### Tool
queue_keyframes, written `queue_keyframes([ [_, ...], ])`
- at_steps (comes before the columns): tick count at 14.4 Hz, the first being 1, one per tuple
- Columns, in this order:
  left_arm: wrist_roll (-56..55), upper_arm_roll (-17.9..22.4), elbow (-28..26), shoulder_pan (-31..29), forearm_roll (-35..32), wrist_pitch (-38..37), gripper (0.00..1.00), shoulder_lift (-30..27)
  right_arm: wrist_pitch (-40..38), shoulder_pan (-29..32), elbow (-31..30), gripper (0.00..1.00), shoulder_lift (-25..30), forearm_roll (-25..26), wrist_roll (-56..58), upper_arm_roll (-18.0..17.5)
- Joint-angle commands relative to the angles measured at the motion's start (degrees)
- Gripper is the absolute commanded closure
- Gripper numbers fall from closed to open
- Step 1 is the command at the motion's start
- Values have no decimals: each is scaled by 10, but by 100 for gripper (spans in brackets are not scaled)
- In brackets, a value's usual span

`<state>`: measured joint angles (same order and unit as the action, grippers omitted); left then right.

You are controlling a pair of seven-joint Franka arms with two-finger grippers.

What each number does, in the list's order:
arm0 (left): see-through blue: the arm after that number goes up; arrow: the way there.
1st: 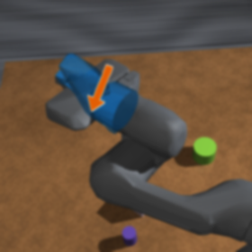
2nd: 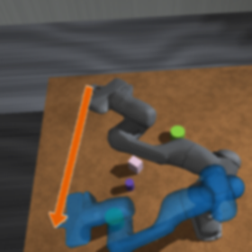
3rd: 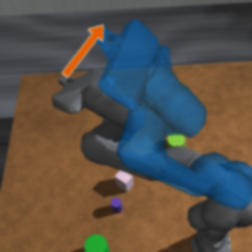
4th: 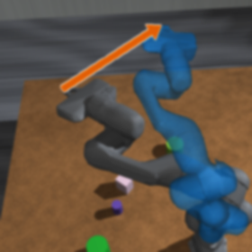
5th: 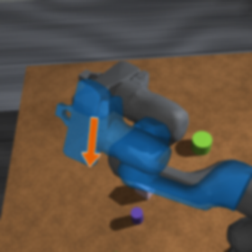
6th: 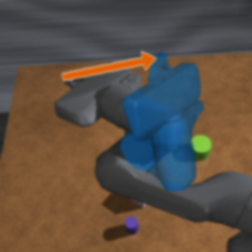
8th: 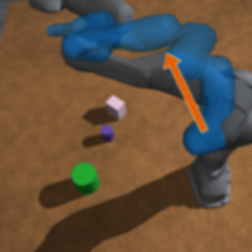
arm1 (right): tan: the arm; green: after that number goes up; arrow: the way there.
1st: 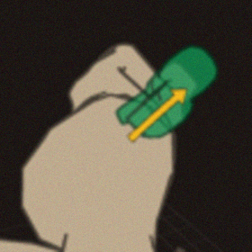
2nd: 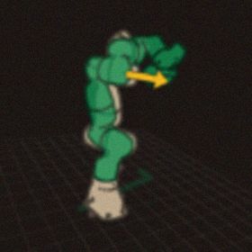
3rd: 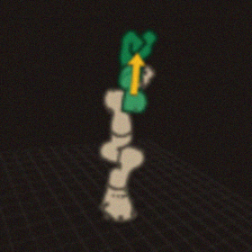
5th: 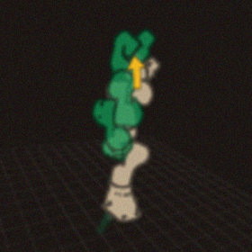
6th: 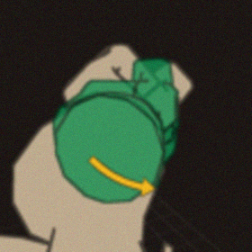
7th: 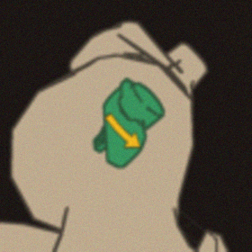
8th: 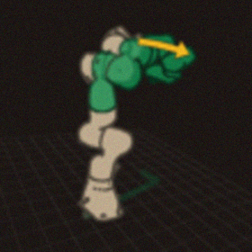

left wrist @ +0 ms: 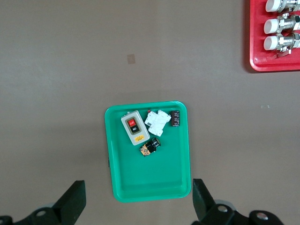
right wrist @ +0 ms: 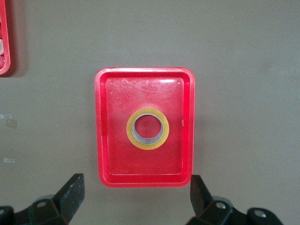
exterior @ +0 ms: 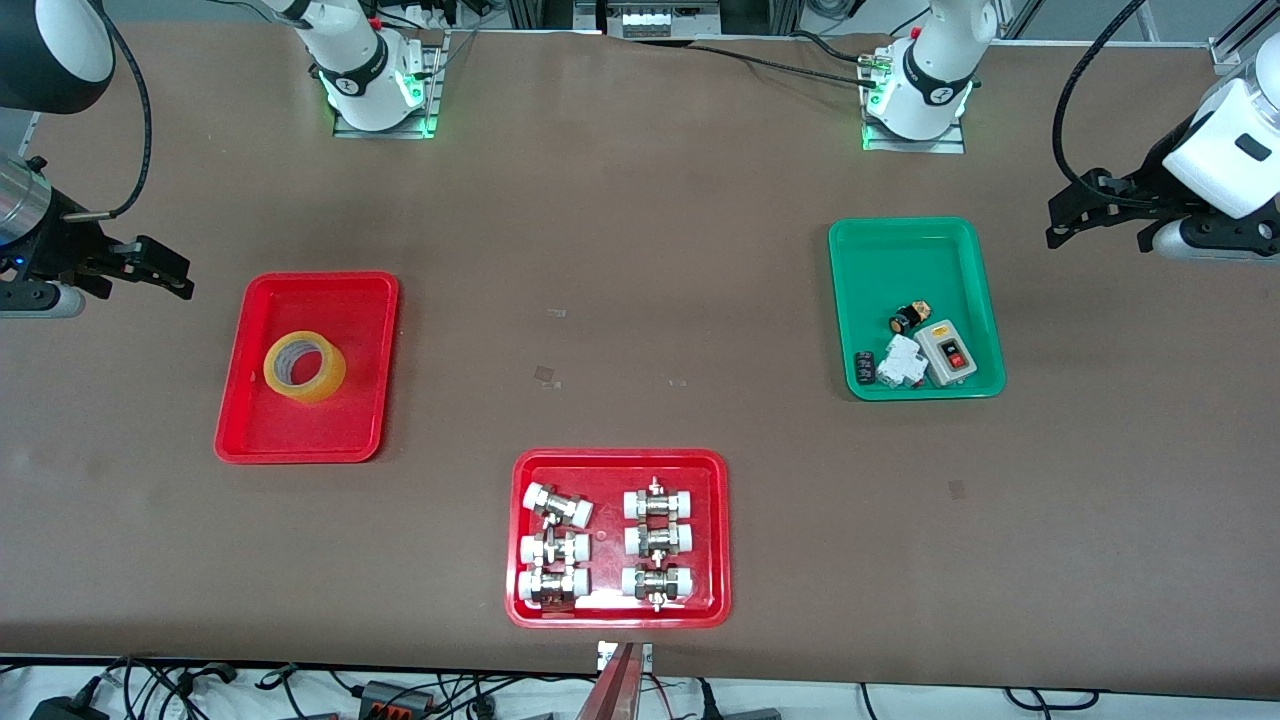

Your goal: Left arm passes tape to right arm into tray

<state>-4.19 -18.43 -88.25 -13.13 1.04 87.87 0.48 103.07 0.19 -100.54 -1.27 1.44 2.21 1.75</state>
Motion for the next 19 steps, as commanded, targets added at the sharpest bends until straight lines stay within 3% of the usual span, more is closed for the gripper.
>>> queue_keyframes([
  [1, 12, -1, 12, -4, 6, -2, 0, 6, -17, -6, 1, 0, 13, 3, -11, 4],
  [7, 12, -1, 12, -14, 6, -2, 0, 6, -18, 4, 0, 0, 21, 3, -11, 0],
  [10, 13, -1, 12, -22, 6, -2, 0, 10, -17, 30, -2, 0, 21, -8, -6, -25],
  [17, 12, 1, 12, -10, 5, -2, 0, 12, -29, 27, -4, 0, 29, -6, 1, -25],
  [18, 10, 16, 12, 10, 5, -2, 0, 12, -33, 27, -4, 0, 30, -6, 1, -25],
  [19, 10, 61, 12, 54, 5, -2, 0, 11, -43, 27, -4, 0, 31, -6, 1, -26],
])
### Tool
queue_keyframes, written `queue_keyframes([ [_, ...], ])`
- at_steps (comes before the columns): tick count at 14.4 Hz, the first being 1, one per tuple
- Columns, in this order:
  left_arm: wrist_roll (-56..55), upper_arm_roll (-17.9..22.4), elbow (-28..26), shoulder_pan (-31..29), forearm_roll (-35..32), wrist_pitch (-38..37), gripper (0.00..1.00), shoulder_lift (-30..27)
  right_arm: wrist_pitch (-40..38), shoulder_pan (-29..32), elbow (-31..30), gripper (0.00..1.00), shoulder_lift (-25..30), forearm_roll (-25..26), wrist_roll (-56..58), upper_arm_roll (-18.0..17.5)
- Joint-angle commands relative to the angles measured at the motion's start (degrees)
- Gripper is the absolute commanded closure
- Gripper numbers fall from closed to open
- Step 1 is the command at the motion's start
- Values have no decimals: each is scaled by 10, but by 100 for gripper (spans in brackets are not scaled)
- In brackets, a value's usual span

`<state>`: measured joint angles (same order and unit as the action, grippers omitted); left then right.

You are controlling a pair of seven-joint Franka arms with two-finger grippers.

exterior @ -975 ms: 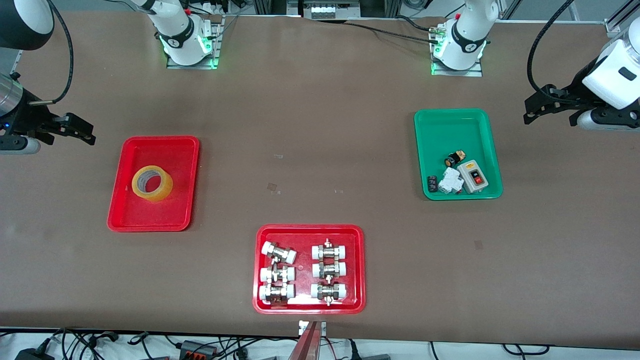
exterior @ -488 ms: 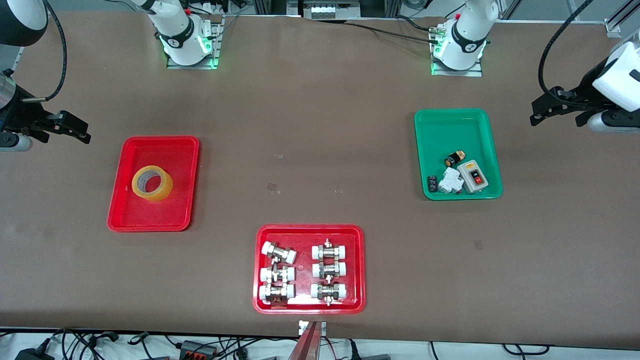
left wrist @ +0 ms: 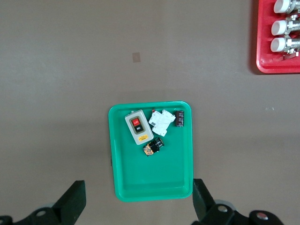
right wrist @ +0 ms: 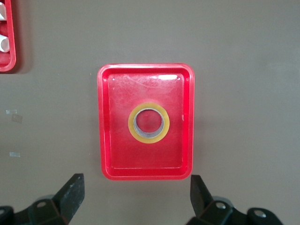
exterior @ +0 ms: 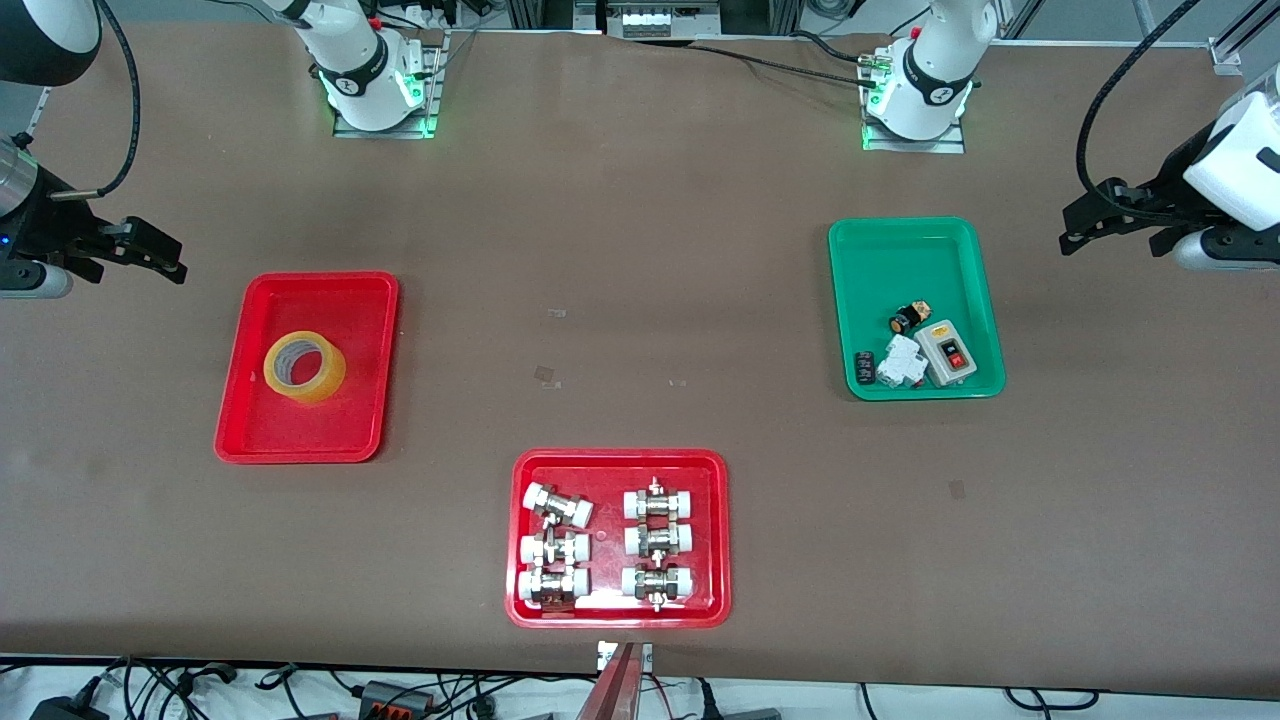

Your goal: Left arm passes tape to right arm into tray

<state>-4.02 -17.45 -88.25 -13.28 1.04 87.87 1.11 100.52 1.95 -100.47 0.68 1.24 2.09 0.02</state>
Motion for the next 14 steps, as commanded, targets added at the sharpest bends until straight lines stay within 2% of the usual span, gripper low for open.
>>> queue_keyframes([
  [1, 9, 116, 12, 112, 5, -2, 0, 5, -23, 10, -4, 0, 12, -4, 1, -9],
  [2, 10, 145, 12, 136, 5, -3, 0, 5, -25, 10, -4, 0, 12, -5, 1, -9],
  [3, 10, 148, 12, 137, 6, -4, 0, 5, -24, 10, -4, 0, 13, -6, 1, -9],
  [14, 12, 153, 12, 136, 6, -20, 0, 4, -26, 8, -4, 0, 18, 0, 20, -9],
])
